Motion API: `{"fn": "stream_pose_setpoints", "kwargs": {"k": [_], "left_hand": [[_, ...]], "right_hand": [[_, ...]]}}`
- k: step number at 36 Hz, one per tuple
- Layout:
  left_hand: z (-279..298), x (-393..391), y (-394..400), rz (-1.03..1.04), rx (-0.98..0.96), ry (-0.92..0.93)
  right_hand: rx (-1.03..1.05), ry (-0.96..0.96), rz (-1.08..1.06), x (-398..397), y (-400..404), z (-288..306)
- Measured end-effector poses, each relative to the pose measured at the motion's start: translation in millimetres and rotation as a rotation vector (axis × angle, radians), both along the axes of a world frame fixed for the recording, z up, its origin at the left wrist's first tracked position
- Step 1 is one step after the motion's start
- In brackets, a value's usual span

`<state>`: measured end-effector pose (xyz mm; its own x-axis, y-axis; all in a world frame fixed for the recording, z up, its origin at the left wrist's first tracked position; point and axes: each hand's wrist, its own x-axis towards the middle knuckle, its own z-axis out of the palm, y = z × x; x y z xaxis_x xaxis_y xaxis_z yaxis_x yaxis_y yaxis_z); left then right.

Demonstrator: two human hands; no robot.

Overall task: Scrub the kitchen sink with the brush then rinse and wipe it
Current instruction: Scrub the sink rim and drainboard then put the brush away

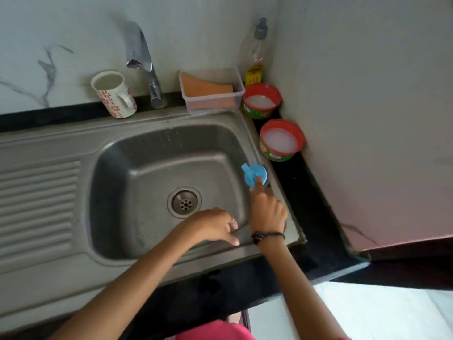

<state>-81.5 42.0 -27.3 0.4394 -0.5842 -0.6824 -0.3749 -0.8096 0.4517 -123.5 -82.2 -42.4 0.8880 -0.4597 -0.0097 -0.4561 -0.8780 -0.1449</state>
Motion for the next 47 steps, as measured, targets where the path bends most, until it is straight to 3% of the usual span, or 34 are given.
{"fn": "stream_pose_setpoints", "kwargs": {"k": [2, 4, 12, 17, 21, 24, 27, 33, 42, 47], "left_hand": [[2, -7, -2, -0.007, 0.014, -0.010], [4, -9, -2, 0.007, 0.015, -0.025], [6, -37, -1, -0.024, 0.070, -0.157], [3, -52, -4, -0.050, 0.150, -0.318], [2, -58, -6, -0.036, 0.169, -0.344], [3, -60, -7, -0.038, 0.177, -0.359], [5, -58, -8, -0.028, 0.178, -0.349], [9, -54, -10, -0.015, 0.194, -0.314], [5, -58, -5, 0.079, 0.167, -0.318], [7, -59, -6, 0.076, 0.178, -0.309]], "right_hand": [[-0.071, -0.056, -0.046, -23, 1, 2], [0.052, -0.011, -0.035, -23, -1, 8], [-0.016, -0.011, 0.118, 40, -20, 5], [-0.051, -0.027, 0.117, -27, -16, 5], [-0.110, -0.099, 0.059, -90, -11, -4], [-0.091, -0.067, 0.039, -95, -20, 1], [0.052, -0.026, 0.115, -63, -33, 10], [0.046, 0.042, 0.232, 4, -42, 19], [0.260, 0.082, 0.107, -112, -33, 31], [0.315, 0.057, 0.080, -88, -39, 29]]}}
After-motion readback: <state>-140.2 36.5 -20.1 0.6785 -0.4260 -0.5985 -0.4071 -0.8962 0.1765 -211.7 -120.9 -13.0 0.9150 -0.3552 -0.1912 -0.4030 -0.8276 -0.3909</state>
